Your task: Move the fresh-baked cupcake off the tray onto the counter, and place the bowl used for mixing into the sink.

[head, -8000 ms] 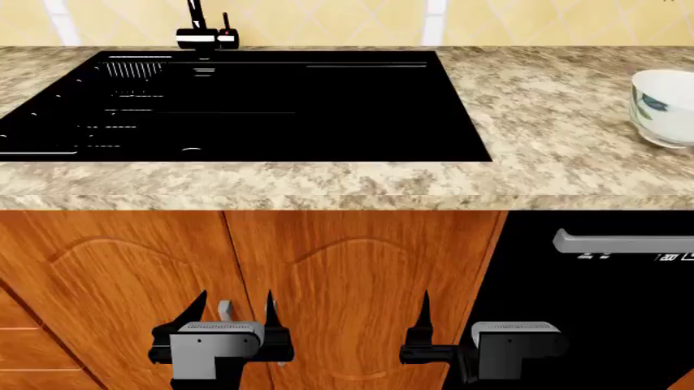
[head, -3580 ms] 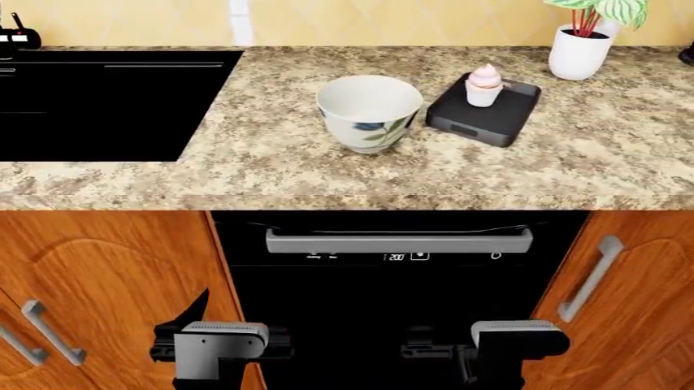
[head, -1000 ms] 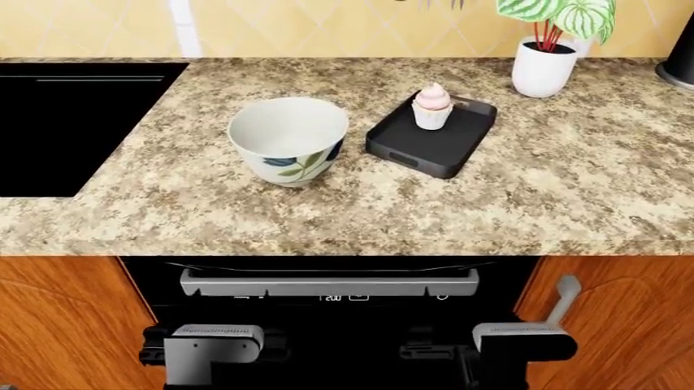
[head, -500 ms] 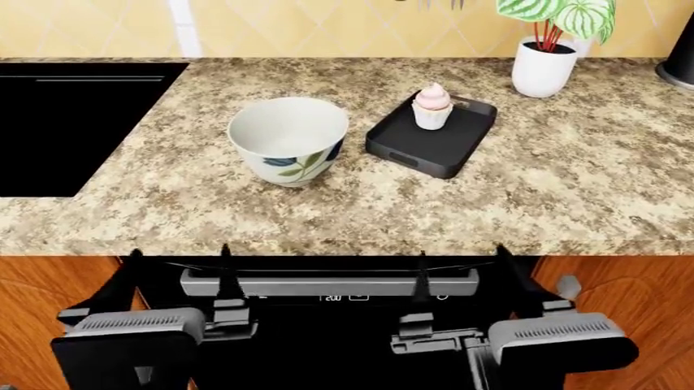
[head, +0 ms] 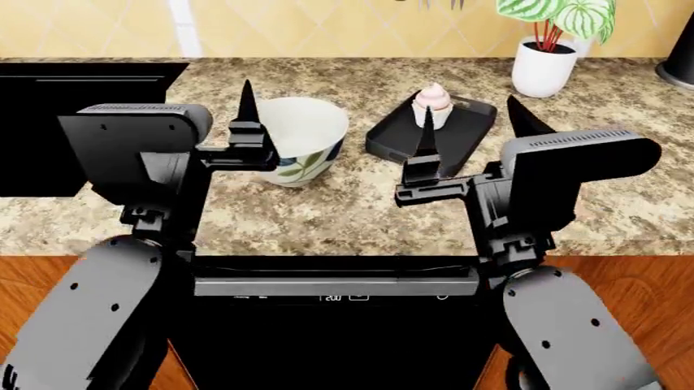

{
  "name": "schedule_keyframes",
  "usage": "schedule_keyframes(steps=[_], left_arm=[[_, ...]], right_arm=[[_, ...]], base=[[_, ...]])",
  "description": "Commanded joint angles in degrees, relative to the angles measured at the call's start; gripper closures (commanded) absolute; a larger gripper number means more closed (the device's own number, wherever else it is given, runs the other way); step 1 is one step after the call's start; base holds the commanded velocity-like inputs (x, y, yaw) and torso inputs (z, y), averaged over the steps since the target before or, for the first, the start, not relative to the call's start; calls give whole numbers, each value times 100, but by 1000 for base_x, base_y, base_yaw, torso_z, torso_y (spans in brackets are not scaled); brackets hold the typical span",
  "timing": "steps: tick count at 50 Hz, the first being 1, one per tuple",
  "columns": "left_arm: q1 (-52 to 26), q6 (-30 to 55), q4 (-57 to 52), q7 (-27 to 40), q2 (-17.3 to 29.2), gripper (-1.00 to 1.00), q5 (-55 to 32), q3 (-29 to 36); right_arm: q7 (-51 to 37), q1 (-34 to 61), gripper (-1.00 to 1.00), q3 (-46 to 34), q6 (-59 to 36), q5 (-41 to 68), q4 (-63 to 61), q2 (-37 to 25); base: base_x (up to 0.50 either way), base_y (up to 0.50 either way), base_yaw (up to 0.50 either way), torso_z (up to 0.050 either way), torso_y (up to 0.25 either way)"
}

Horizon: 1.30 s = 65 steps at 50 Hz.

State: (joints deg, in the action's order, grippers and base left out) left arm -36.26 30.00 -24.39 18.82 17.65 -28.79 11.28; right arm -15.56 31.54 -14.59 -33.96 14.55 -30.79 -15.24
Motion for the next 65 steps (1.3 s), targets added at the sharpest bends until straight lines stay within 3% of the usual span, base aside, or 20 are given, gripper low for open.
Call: schedule_keyframes(steps=[1,9,14,20,32,42,65], left_arm=[[-1371,327,1140,-414,-153,-100,-296,45],[-2328,366,2844,-690,-254,-100,-158,65],[-2678,246,3308,-854,-284,-100,-65,137],[-2755,272,3095,-840,-229,-100,-50,181],[-2773,348,2773,-739,-219,-100,-106,190],[-2795,305,2669,-759,-214,-100,-143,199],[-2806,188,2622,-733,-197,-100,-121,255]], right_arm=[[-61,1163,-100,630,-824,669,948,465],[197,1939,-100,422,-870,548,2037,377],[263,2275,-100,492,-1052,654,2479,401],[406,2886,-100,574,-1518,861,3039,402],[793,3732,-100,415,-1593,884,4854,569],[847,4015,-100,382,-1966,990,5161,573],[910,4093,-100,276,-1742,947,5527,526]], base=[[0,0,0,0,0],[0,0,0,0,0],[0,0,0,0,0],[0,0,0,0,0],[0,0,0,0,0],[0,0,0,0,0],[35,0,0,0,0]])
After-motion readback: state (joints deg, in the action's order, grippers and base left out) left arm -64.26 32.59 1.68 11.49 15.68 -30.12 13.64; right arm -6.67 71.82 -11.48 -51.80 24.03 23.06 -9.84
